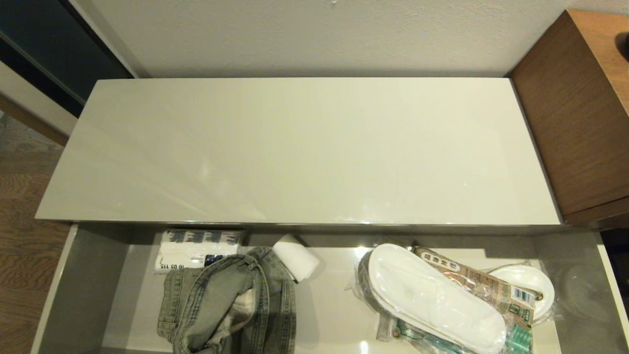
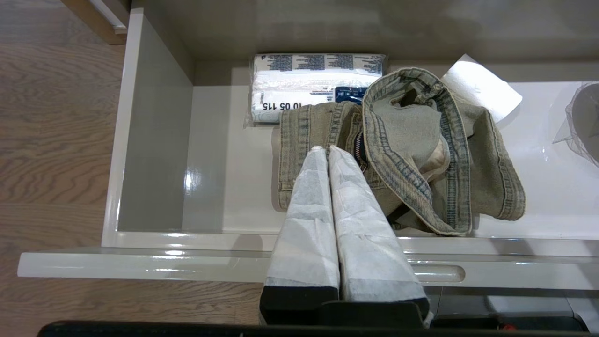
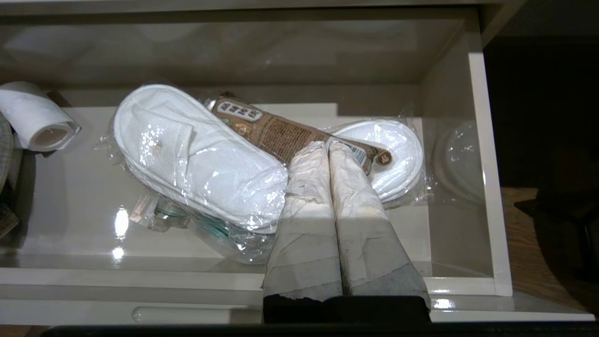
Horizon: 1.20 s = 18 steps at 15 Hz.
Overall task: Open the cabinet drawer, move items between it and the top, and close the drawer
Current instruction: Take out the disposable slippers from the drawer
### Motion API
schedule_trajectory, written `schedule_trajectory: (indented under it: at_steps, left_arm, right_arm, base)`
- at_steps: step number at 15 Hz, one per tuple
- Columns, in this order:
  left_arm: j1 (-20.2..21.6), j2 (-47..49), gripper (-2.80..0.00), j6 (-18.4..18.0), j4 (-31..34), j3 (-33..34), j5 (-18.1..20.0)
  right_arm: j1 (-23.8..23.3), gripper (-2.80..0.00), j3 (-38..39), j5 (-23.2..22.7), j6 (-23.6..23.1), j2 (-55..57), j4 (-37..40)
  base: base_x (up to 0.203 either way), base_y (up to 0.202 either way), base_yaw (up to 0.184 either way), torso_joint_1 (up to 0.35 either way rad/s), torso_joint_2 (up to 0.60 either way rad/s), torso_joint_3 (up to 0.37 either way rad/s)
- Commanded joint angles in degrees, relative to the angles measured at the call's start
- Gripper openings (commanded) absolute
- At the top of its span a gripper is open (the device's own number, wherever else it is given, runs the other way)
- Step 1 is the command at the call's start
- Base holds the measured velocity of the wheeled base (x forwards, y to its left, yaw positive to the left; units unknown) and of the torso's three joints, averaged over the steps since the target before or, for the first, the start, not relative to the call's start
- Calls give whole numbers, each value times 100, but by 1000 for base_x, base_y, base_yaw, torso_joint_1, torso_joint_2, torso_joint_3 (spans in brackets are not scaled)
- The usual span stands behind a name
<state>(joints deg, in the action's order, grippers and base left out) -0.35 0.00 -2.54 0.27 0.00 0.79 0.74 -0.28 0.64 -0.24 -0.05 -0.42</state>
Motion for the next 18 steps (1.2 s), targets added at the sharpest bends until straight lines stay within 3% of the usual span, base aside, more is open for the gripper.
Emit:
schedule_trajectory:
  at_steps: [1, 3, 5, 7, 9, 12, 14, 18]
  left_arm:
    - [0, 9, -280, -1, 0, 0, 0]
    - [0, 9, -280, -1, 0, 0, 0]
    - [0, 9, -280, -1, 0, 0, 0]
    - [0, 9, -280, -1, 0, 0, 0]
    - [0, 9, -280, -1, 0, 0, 0]
    - [0, 9, -280, -1, 0, 0, 0]
    - [0, 9, -280, -1, 0, 0, 0]
    - [0, 9, -280, -1, 0, 0, 0]
  right_arm:
    - [5, -280, -283, -25, -4, -125, 228]
    - [5, -280, -1468, -285, 18, -123, 1247]
    - [5, -280, -3289, -685, 195, -121, 2450]
    - [5, -280, -4498, -1006, 482, -67, 3371]
    - [-3, -280, -5348, -1125, 1065, 464, 3677]
    - [6, -280, -7244, -1065, 2333, 1871, 4579]
    - [-11, -280, -7631, -1290, 2364, 2597, 5886]
    - [-120, -280, -6526, -2295, 1818, 3173, 5814]
  base:
    - [0, 0, 0, 0, 0, 0]
    - [0, 0, 0, 0, 0, 0]
    - [0, 0, 0, 0, 0, 0]
    - [0, 0, 0, 0, 0, 0]
    - [0, 0, 0, 0, 0, 0]
    - [0, 0, 0, 0, 0, 0]
    - [0, 0, 0, 0, 0, 0]
    - [0, 0, 0, 0, 0, 0]
